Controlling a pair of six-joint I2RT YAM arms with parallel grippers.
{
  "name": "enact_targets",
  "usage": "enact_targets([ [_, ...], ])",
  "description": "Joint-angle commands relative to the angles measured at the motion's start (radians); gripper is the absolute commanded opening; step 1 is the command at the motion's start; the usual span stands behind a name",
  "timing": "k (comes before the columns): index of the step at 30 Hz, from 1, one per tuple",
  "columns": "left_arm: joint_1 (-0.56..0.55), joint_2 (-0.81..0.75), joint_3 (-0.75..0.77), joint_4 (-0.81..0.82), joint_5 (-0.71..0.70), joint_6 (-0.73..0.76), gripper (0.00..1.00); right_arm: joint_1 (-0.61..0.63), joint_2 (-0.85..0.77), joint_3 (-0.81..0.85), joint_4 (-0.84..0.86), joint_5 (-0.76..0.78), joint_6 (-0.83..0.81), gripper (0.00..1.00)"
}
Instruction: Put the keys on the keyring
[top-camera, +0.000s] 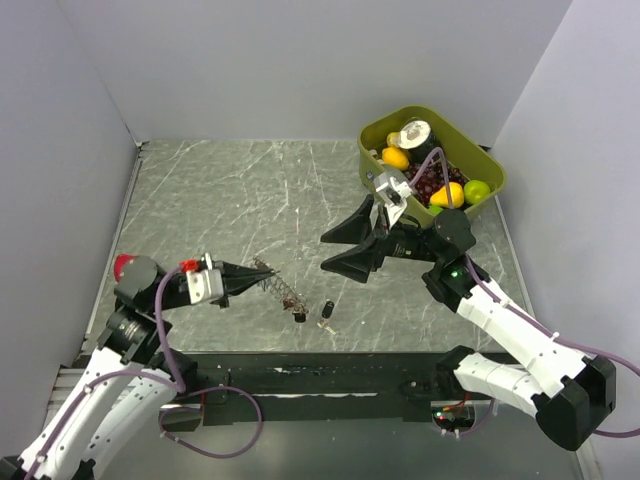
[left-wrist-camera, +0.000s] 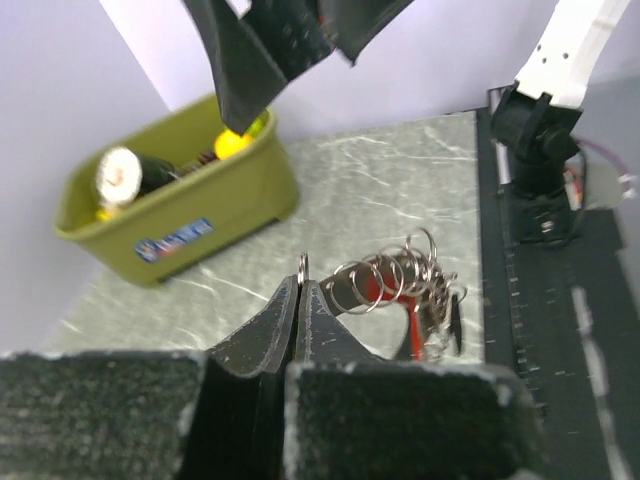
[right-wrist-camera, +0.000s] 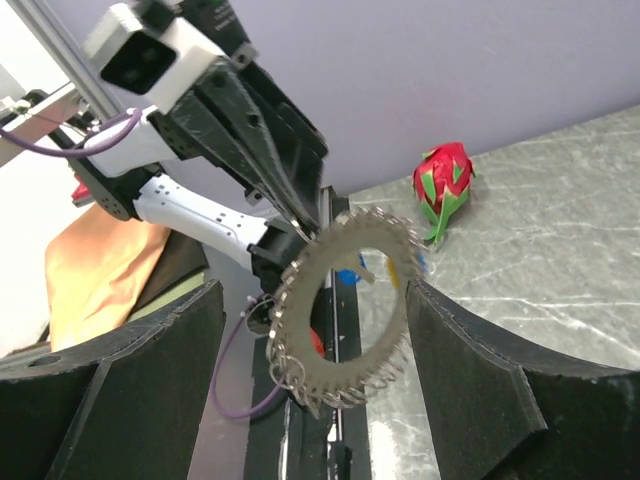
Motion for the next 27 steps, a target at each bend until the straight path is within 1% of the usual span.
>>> enact_targets([
  [1,-0.004,-0.065,-0.01,0.089,-0.017,0.125,0.01,-0.004,0.009,0.027,-0.007,-0.024,-0.032,0.8],
  [3,-0.004,-0.065,-0.003,0.086,-0.017,0.114,0.01,0.004,0.012,0.037,-0.027,-0.015,-0.054,0.8],
  [5,-0.004,-0.033,0.031,0.07,-0.005,0.067,0.01,0.019,0.02,0.054,-0.075,-0.005,-0.078,0.8],
  [6,-0.004,-0.014,0.046,0.062,0.001,0.042,0.01,0.042,0.029,0.08,-0.098,0.011,-0.116,0.79],
  [8,-0.004,0.056,0.1,0.033,0.046,-0.013,0.01,0.081,0.041,0.117,-0.2,0.035,-0.171,0.78],
  [10,-0.004,0.136,0.141,-0.033,0.099,-0.039,0.01,0.139,0.061,0.182,-0.315,0.098,-0.266,0.74],
  [11,-0.004,0.16,0.178,-0.056,0.11,-0.041,0.01,0.157,0.069,0.2,-0.354,0.124,-0.295,0.72],
  [12,-0.004,0.182,0.193,-0.1,0.123,-0.042,0.01,0.174,0.076,0.232,-0.381,0.144,-0.341,0.69],
  [14,-0.006,0.22,0.223,-0.121,0.142,-0.035,0.01,0.197,0.095,0.254,-0.434,0.179,-0.371,0.65],
  [15,-0.004,0.223,0.226,-0.121,0.147,-0.039,0.01,0.2,0.102,0.263,-0.434,0.187,-0.384,0.62],
  [18,-0.004,0.216,0.223,-0.087,0.141,-0.071,0.01,0.214,0.105,0.271,-0.481,0.213,-0.409,0.57],
  [24,-0.004,0.225,0.223,-0.064,0.147,-0.133,0.01,0.248,0.135,0.3,-0.543,0.288,-0.453,0.52],
  [27,-0.004,0.222,0.217,-0.056,0.153,-0.148,0.01,0.26,0.144,0.304,-0.541,0.313,-0.453,0.51],
])
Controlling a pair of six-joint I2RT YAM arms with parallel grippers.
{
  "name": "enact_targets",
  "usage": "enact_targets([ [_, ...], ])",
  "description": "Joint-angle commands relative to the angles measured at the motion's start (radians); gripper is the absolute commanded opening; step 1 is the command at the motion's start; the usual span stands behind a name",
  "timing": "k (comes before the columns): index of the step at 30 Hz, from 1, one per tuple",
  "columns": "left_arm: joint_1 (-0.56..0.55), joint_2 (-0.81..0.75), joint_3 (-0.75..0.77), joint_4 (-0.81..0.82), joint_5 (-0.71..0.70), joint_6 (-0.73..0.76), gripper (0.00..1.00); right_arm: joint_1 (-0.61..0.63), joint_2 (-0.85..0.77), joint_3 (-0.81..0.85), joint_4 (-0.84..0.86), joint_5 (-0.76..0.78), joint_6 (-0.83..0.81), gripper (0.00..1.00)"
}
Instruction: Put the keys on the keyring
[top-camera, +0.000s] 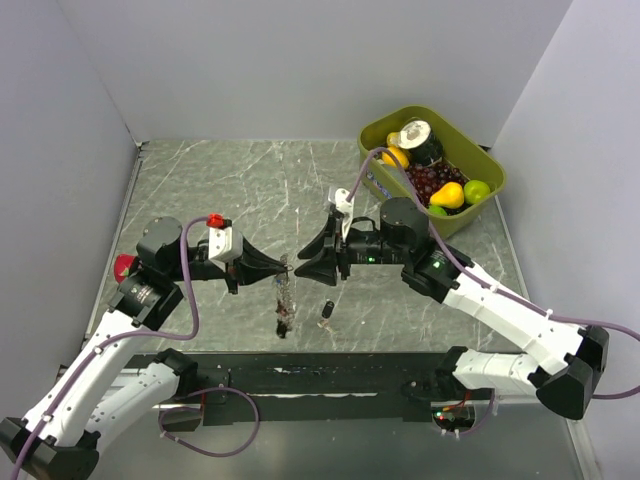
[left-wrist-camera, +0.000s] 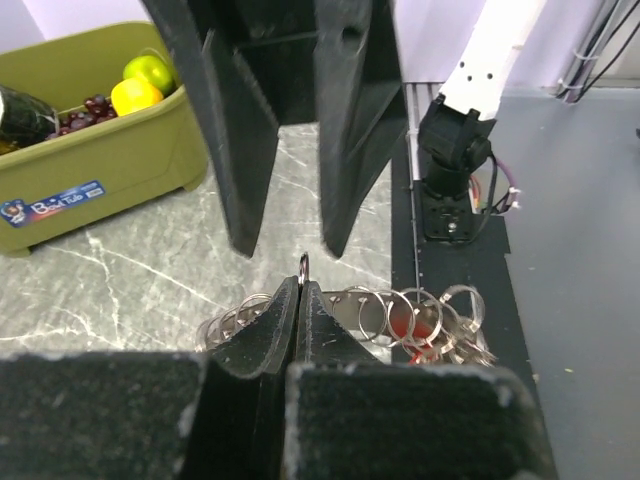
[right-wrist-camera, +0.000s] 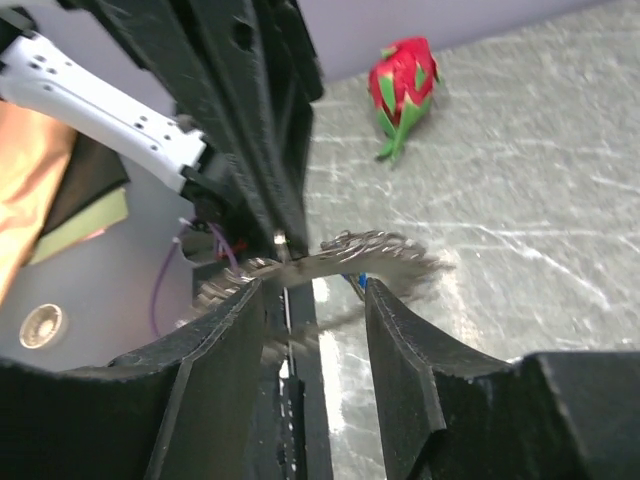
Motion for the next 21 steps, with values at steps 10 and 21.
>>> enact_targets([
  [10,-0.003,-0.013,0.048,0.072,0.056,-0.05,0.01,0.056,0.047,0.093,0.01,0.049,-0.032,0.47],
  [21,-0.002,-0.03,0.06,0.043,0.024,-0.026,0.11,0.057,0.045,0.093,0.014,0.037,-0.019,0.0],
])
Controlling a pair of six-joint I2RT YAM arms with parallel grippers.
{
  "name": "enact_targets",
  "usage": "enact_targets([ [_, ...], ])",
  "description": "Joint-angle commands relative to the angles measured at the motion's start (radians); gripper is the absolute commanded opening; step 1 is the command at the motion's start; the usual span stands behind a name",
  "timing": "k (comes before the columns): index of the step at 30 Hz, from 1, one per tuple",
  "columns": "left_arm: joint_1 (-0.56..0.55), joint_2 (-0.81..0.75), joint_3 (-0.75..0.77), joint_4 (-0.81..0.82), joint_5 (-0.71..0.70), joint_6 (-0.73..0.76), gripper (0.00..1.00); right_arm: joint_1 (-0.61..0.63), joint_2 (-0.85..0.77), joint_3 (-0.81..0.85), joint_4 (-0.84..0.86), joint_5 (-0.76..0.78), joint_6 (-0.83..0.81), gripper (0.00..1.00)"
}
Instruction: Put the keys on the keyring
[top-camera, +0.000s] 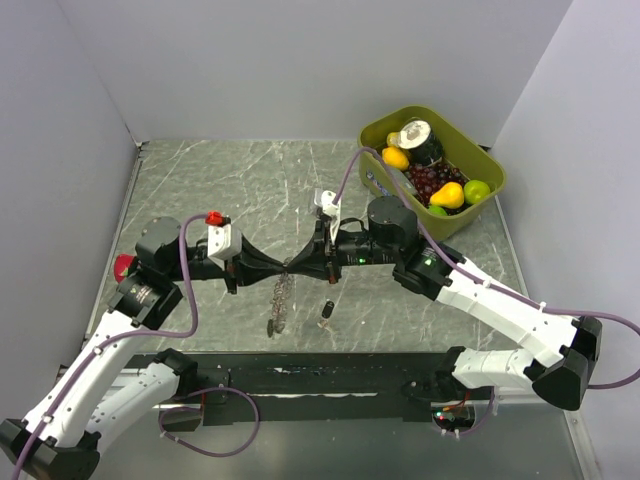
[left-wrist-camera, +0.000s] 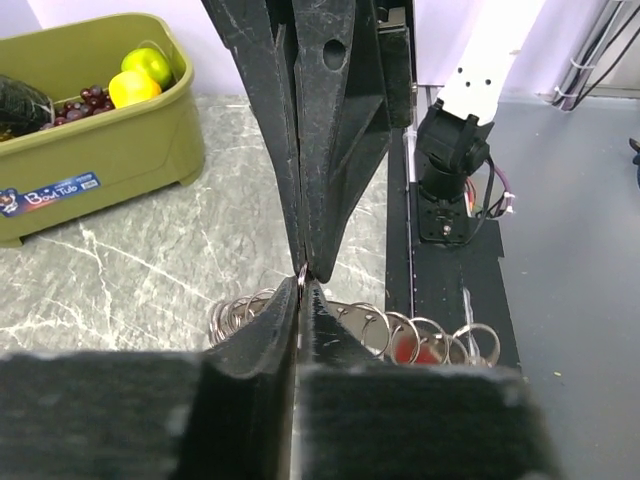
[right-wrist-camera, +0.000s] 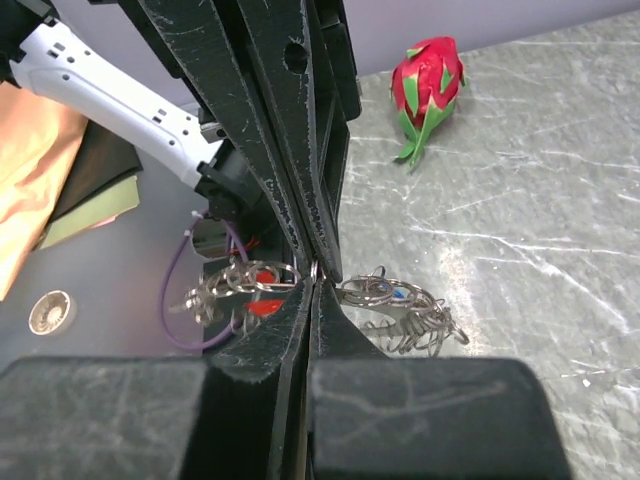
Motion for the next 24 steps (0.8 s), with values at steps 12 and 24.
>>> enact_targets([
  [12,0.004,-0.112,0.008,0.169,-0.107,-0.163,0.66,-0.081,-0.223,-0.228,0.467,-0.005,0.161,0.0],
  [24,0.005,-0.126,-0.043,0.3,0.091,-0.178,0.6,-0.112,-0.244,-0.292,0.663,-0.497,-0.102,0.0],
])
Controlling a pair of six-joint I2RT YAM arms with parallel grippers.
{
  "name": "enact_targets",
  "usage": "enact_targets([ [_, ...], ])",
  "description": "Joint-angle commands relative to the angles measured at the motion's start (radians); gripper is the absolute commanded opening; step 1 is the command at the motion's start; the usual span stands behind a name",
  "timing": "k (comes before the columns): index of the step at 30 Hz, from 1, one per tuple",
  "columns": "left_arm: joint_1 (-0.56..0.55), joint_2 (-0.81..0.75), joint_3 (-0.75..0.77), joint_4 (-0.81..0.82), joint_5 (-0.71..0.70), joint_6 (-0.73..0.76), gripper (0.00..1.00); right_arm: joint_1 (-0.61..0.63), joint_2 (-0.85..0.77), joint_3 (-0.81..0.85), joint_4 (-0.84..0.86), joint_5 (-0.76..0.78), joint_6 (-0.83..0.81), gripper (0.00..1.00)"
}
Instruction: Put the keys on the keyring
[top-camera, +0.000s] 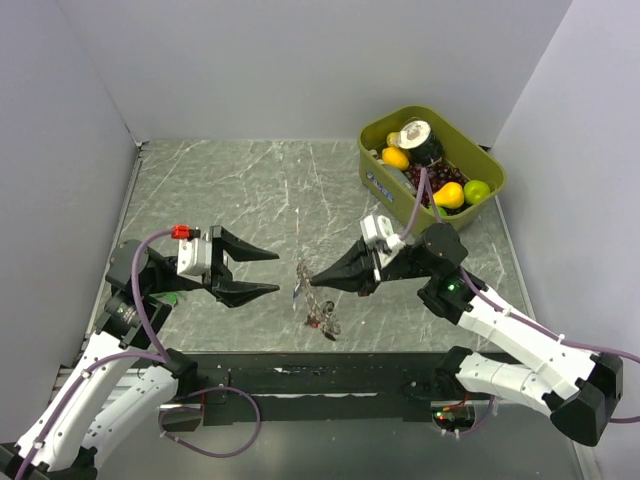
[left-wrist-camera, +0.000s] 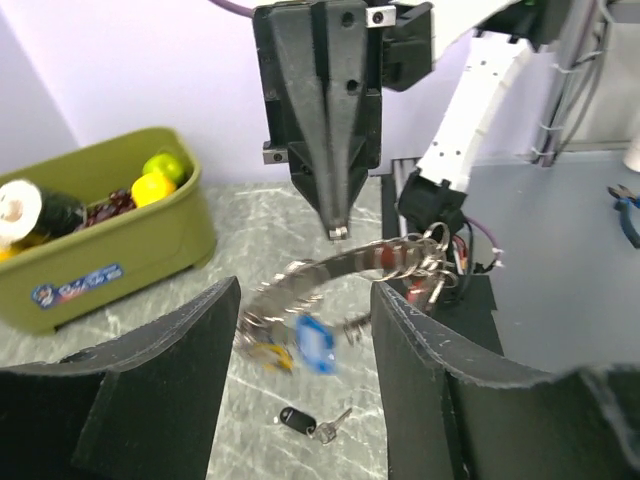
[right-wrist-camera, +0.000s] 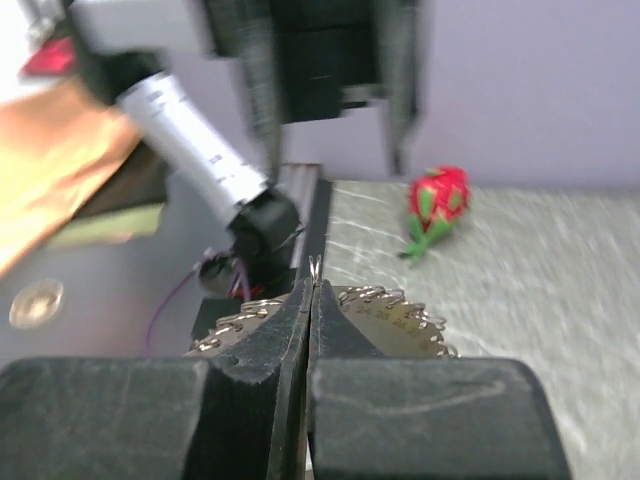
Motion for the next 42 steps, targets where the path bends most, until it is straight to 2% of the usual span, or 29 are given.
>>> enact_targets([
  [1,0.003,0.0,0.002,0.07,0.092,-0.003,0.6,-0.003,-0.013,-0.002,0.211,-0.285,-0.174,0.0],
  [5,0.003,0.017,0.012,0.051,0.117,0.019,0.6,-0.003,-0.051,-0.046,0.296,-0.364,-0.239,0.0],
  [10,0.003,0.03,0.026,0.062,0.155,0.026,0.59,-0.001,-0.053,-0.004,0.195,-0.448,-0.346,0.0],
  [12,0.003,0.033,0.031,0.08,0.16,0.02,0.57,-0.001,-0.054,-0.005,0.213,-0.438,-0.33,0.0],
  [15,0.0,0.04,0.035,0.135,0.158,-0.015,0.52,-0.003,-0.067,-0.036,0.314,-0.366,-0.236,0.0],
  [18,-0.018,0.044,0.013,0.233,0.117,-0.11,0.46,-0.001,-0.079,-0.1,0.461,-0.128,-0.091,0.0],
  [19,-0.035,0.046,0.005,0.302,0.08,-0.133,0.45,-0.001,-0.089,-0.102,0.46,0.003,-0.054,0.0],
  [20,-0.044,0.046,0.002,0.323,0.053,-0.16,0.44,-0.001,-0.094,-0.099,0.422,0.07,-0.032,0.0],
  [23,-0.09,0.047,-0.018,0.396,-0.038,-0.203,0.42,-0.003,-0.102,-0.065,0.351,0.208,0.026,0.0],
  [27,-0.139,0.081,-0.064,0.526,-0.086,-0.283,0.39,-0.001,-0.103,-0.079,0.399,0.326,0.126,0.0],
  [31,-0.18,0.122,-0.093,0.657,-0.118,-0.349,0.36,-0.001,-0.097,-0.066,0.385,0.38,0.177,0.0],
  [34,-0.191,0.145,-0.098,0.676,-0.167,-0.349,0.35,-0.003,-0.091,-0.094,0.472,0.392,0.229,0.0],
  [42,-0.193,0.204,-0.107,0.745,-0.241,-0.379,0.5,0.002,-0.067,-0.112,0.553,0.336,0.278,0.0],
])
